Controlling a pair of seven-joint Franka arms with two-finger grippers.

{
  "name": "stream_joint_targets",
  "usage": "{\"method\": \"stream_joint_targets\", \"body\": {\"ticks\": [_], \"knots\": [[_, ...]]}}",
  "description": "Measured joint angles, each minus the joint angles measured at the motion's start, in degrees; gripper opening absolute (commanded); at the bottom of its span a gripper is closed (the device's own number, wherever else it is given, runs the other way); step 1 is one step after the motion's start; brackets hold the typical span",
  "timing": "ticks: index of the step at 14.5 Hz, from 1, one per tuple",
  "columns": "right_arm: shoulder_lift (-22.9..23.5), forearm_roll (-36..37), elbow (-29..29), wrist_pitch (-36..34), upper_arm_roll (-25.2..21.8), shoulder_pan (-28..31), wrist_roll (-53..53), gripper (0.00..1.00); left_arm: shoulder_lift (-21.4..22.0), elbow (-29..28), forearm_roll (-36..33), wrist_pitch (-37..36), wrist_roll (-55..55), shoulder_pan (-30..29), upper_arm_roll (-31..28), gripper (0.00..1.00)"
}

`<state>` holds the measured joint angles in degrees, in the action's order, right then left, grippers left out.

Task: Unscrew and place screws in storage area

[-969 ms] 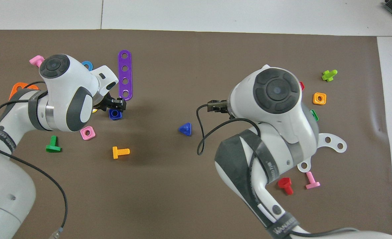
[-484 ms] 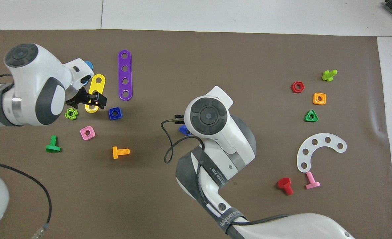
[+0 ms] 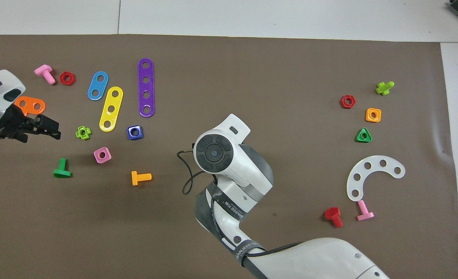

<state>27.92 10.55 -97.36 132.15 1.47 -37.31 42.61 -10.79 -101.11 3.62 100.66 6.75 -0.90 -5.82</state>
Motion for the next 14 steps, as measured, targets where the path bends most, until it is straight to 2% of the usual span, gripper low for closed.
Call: {"method": "stream_joint_targets", "body": {"ticks": [3, 4, 5, 6, 9, 11, 12, 13, 14], "knots": [[0.8, 0.5, 0.0, 0.0, 0.0, -0.4, 0.0, 0.68, 3.6, -0.1, 0.0, -0.7, 0.7, -0.9, 0.1, 1.00], [0.8, 0.6, 0.0, 0.0, 0.0, -0.5, 0.0, 0.57, 5.3, 0.0, 0.0, -0.8, 0.7, -0.9, 0.3, 1.00], [0.8, 0.6, 0.0, 0.0, 0.0, -0.6, 0.0, 0.51, 7.1, 0.1, 0.0, -0.8, 0.7, -0.9, 0.6, 1.00], [0.8, 0.7, 0.0, 0.0, 0.0, -0.6, 0.0, 0.49, 9.0, 0.3, 0.0, -0.8, 0.7, -0.8, 0.8, 1.00], [0.8, 0.7, 0.0, 0.0, 0.0, -0.6, 0.0, 0.32, 13.4, 1.4, -0.1, -0.8, 0.7, -0.8, 1.6, 1.00], [0.8, 0.7, 0.0, 0.0, 0.0, -0.6, 0.0, 0.22, 14.4, 3.0, -1.8, -0.9, 0.8, -0.5, 2.4, 1.00], [0.8, 0.7, 0.0, 0.0, 0.0, -0.6, 0.0, 0.13, 14.6, 3.7, -3.0, -1.2, 0.8, -0.1, 2.8, 1.00], [0.8, 0.7, 0.0, 0.0, 0.0, -0.6, 0.0, 0.00, 14.7, 4.3, -3.8, -1.5, 0.8, 0.2, 3.5, 1.00], [0.8, 0.7, 0.0, 0.0, 0.0, -0.6, 0.1, 0.00, 14.7, 4.7, -4.3, -1.7, 0.8, 0.5, 4.1, 1.00]]}}
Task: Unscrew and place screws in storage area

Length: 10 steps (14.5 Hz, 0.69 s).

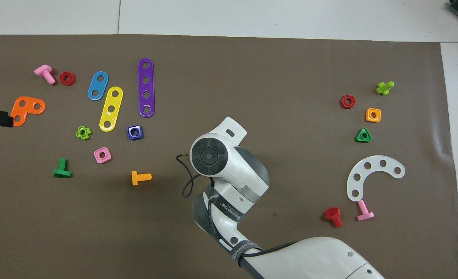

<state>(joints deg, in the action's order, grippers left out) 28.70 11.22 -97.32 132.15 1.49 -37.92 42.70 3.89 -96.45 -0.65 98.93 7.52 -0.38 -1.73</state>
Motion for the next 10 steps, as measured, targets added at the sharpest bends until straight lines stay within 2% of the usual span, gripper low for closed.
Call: {"method": "stream_joint_targets", "body": {"ticks": [5, 10], "knots": [[-1.4, 0.0, -0.1, -0.1, -0.6, 1.4, 2.4, 0.00, 0.0, 0.2, -0.2, -0.3, 0.0, 0.2, 1.5, 1.00], [-8.2, 0.0, -5.5, -0.5, -0.8, 13.1, -1.2, 0.00, 0.1, 0.3, -0.3, -0.5, 1.0, 0.1, 1.4, 1.00]]}}
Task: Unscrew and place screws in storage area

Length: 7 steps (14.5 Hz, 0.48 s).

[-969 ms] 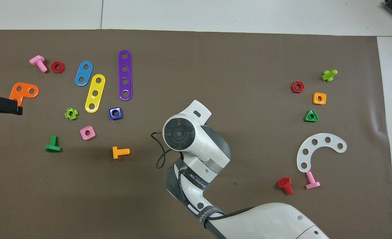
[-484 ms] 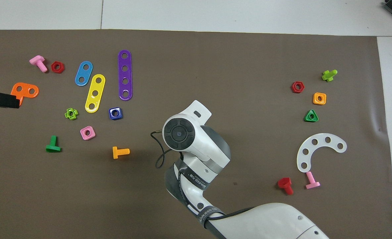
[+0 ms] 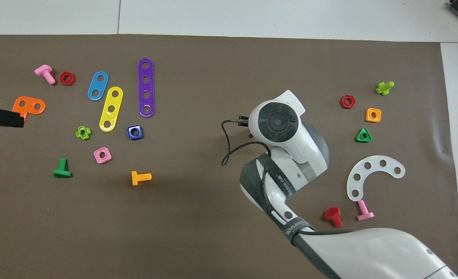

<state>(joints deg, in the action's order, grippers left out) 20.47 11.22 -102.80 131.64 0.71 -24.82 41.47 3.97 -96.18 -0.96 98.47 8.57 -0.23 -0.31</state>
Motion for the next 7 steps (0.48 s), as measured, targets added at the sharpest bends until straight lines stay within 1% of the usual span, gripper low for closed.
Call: {"method": "stream_joint_targets", "body": {"ticks": [2, 4, 7], "knots": [[-1.6, 0.0, -1.9, 0.0, 0.0, 4.5, -1.8, 0.00, 0.0, 0.6, -0.1, 0.0, 1.2, -0.1, -0.3, 1.00], [-2.2, -0.8, -3.1, 0.0, 0.0, 8.1, -5.0, 0.00, 0.0, 1.8, -0.1, -0.1, 1.7, -0.1, -0.5, 1.00], [-2.2, -5.1, -5.4, 0.0, 0.0, 13.8, -15.3, 0.00, -0.6, 5.0, -0.1, -3.6, 1.7, -0.1, -0.7, 1.00]]}}
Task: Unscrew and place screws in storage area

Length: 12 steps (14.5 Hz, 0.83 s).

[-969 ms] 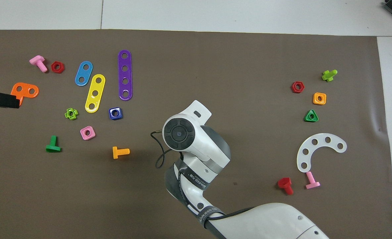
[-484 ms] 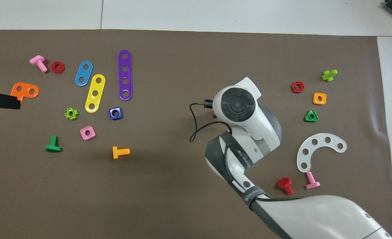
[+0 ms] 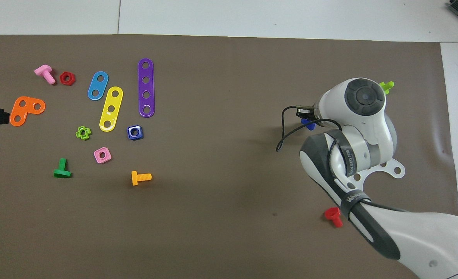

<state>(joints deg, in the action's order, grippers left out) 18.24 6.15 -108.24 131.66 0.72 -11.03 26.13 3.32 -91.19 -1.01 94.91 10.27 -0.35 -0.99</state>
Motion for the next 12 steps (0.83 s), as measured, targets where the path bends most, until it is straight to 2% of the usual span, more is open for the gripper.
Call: {"method": "stream_joint_targets", "body": {"ticks": [3, 5, 6, 7, 12], "knots": [[-0.2, -1.6, -2.2, 0.0, 0.0, 4.4, -6.0, 0.00, -1.1, 2.3, 0.0, -1.9, 0.1, 0.1, 0.1, 1.00], [-0.5, -1.6, -3.8, 0.5, 0.0, 5.0, -6.2, 0.00, -1.5, 2.3, 0.0, -1.9, 0.1, 0.1, 0.2, 1.00], [-0.6, -1.6, -4.6, 1.3, 0.0, 5.1, -6.2, 0.36, -1.7, 2.3, 0.0, -1.9, 0.1, 0.1, 0.3, 1.00], [-0.6, -1.6, -5.2, 1.8, 0.0, 5.3, -6.2, 0.99, -1.8, 2.2, 0.0, -1.9, 0.1, 0.1, 0.3, 1.00], [-1.7, -1.6, -5.4, 2.1, 0.0, 5.4, -6.2, 1.00, -1.8, 1.4, 0.0, -2.0, 0.2, 0.1, 0.4, 1.00]]}}
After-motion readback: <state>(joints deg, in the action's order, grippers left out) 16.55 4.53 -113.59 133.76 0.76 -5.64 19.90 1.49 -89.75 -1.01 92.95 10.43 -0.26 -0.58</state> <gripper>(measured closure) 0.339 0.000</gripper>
